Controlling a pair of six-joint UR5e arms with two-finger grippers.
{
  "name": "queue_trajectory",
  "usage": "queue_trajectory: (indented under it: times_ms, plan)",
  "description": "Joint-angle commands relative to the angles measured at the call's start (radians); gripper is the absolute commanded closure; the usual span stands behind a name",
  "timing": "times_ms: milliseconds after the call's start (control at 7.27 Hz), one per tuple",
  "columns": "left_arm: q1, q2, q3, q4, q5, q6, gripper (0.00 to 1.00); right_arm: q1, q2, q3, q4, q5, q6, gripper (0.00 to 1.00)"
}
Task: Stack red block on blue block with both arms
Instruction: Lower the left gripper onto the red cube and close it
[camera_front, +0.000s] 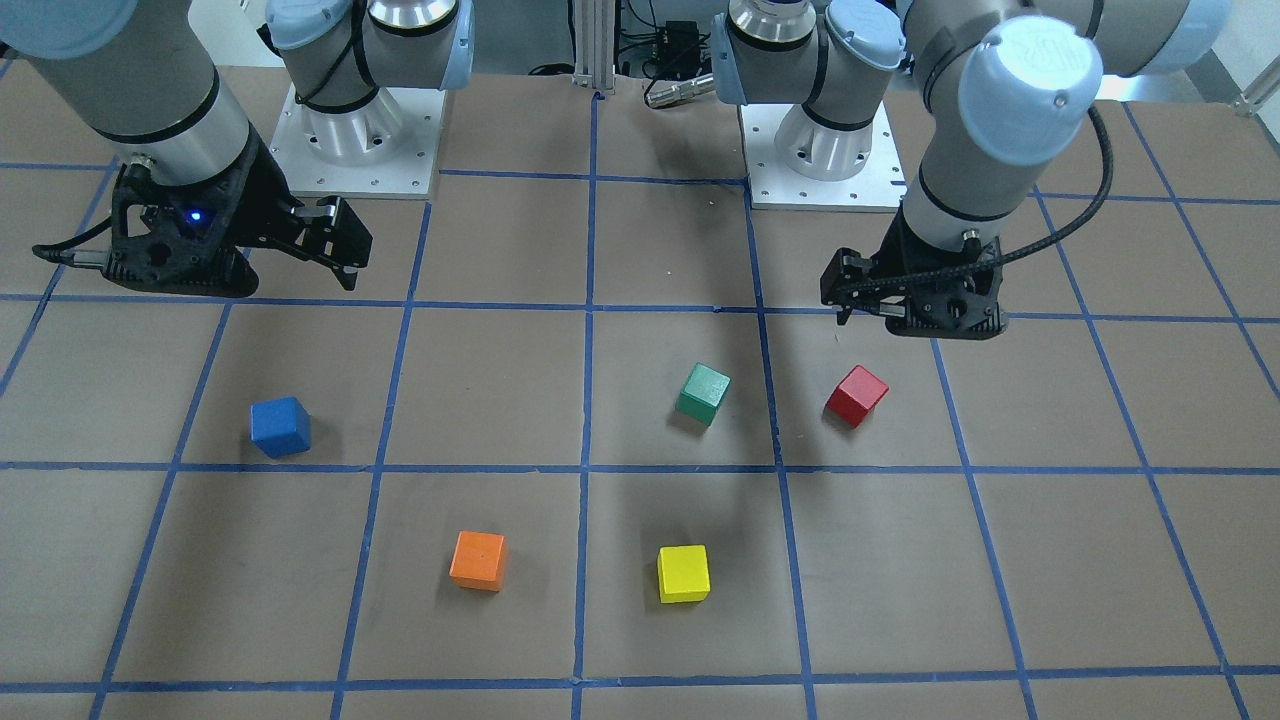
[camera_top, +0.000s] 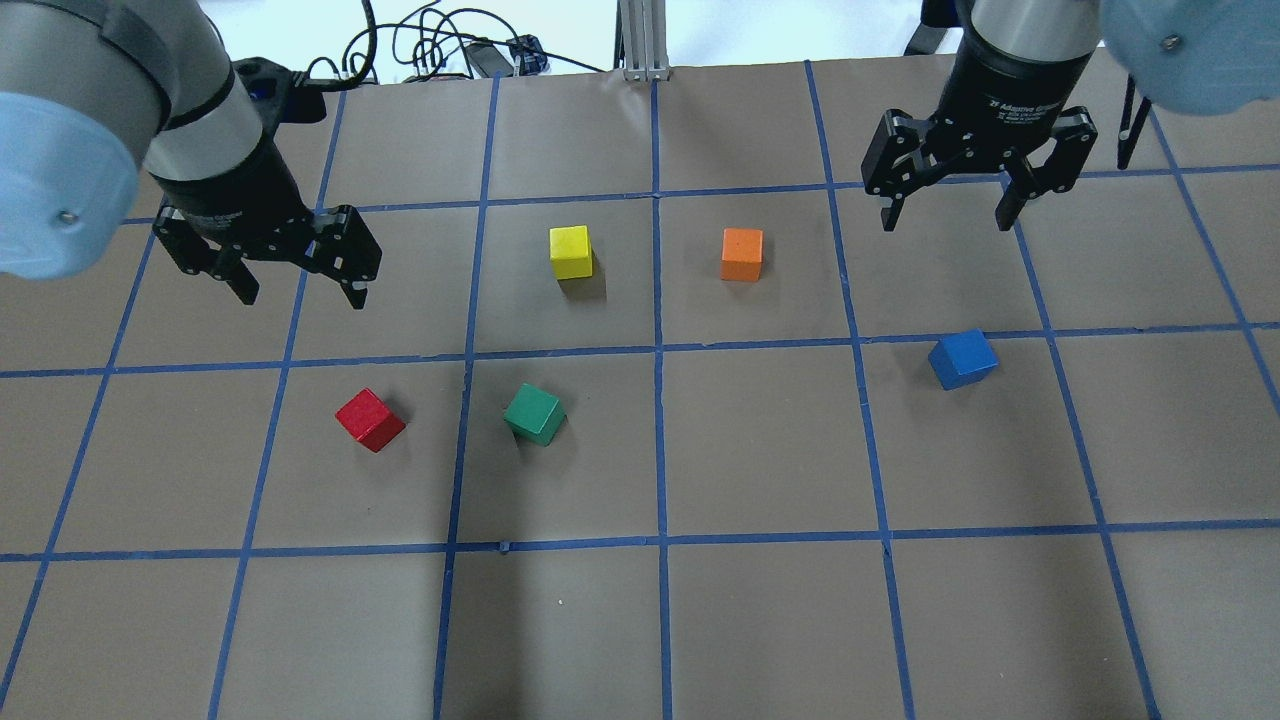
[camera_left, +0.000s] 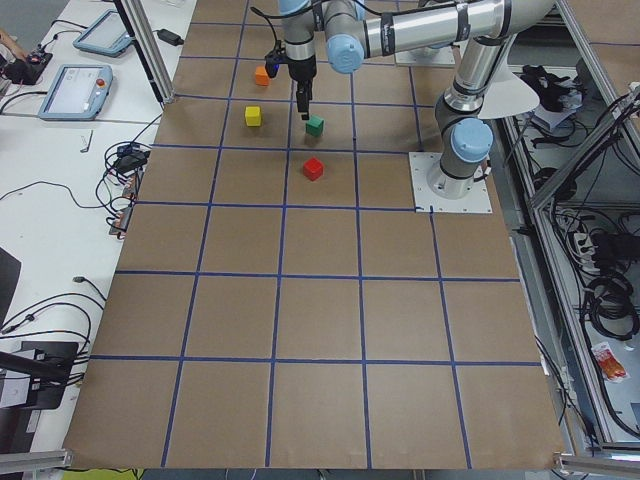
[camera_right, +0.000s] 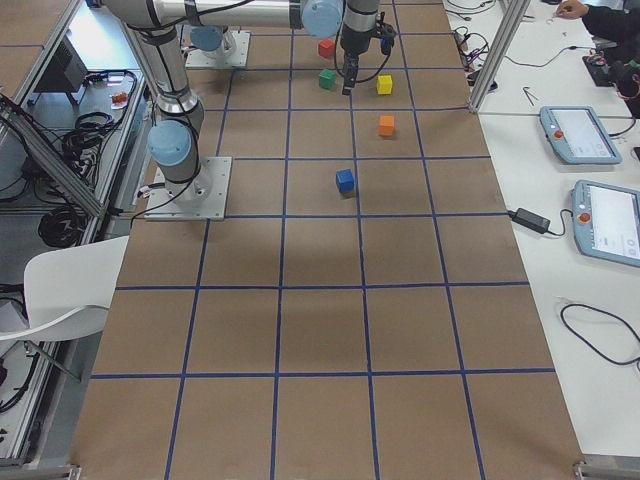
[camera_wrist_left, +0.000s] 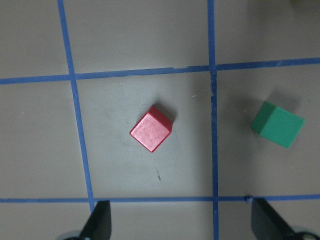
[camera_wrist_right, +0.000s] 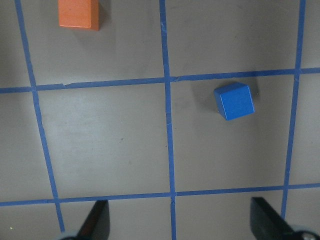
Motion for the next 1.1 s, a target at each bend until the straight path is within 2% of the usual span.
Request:
queue_trajectory:
  times_ms: [0, 138, 275, 826, 963]
  plan:
    - [0.075, -0.046, -0.199, 0.267, -0.004, 0.226, 0.0, -0.005, -0.001, 0.003, -0.014, 0.0, -0.003, 0.0]
    - [0.092, -0.076, -0.256, 0.354, -0.004, 0.362, 0.0, -0.005, -0.001, 0.003, -0.014, 0.0, -0.003, 0.0]
    - [0.094, -0.101, -0.266, 0.37, -0.007, 0.427, 0.0, -0.004, -0.001, 0.003, -0.013, 0.0, -0.003, 0.0]
    - [0.094, -0.162, -0.321, 0.407, -0.042, 0.48, 0.0, -0.005, -0.001, 0.003, -0.006, 0.0, -0.002, 0.0]
    - [0.094, -0.178, -0.32, 0.465, -0.041, 0.48, 0.23, -0.005, -0.001, 0.003, -0.006, 0.0, -0.002, 0.0]
